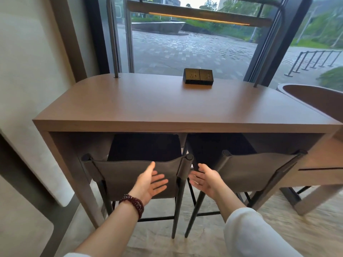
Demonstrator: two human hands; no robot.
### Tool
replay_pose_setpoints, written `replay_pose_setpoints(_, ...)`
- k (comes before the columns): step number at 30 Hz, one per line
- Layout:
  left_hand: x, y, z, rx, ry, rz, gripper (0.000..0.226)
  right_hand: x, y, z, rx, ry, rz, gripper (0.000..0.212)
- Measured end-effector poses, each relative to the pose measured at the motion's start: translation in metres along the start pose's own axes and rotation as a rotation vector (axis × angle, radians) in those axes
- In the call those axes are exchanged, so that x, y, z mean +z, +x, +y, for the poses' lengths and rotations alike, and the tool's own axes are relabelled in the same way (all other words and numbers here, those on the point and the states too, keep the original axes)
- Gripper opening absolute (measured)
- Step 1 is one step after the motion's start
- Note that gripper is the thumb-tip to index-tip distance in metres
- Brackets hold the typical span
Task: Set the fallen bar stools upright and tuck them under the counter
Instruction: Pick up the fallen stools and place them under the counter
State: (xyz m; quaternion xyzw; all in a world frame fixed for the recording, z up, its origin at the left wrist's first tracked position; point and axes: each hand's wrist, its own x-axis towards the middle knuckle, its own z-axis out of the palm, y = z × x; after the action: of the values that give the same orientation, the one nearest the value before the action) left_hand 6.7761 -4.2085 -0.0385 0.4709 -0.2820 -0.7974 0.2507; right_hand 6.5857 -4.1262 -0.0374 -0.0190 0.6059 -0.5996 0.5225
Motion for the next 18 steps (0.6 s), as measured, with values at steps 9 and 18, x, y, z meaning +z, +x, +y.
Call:
replay_pose_setpoints(9, 0.135, -0.011, -0.047, 0.039, 0.147, -0.038, 0.046, -0.097, -0.005, -0.064, -0.038, 0.010, -0.005, 0.050)
replay_pose_setpoints(18, 0.270, 0.009, -0.090, 0.005, 0.061, 0.043, 0.047, -0.216, 0.019, -0.158, -0.022, -0.028, 0.131, 0.044)
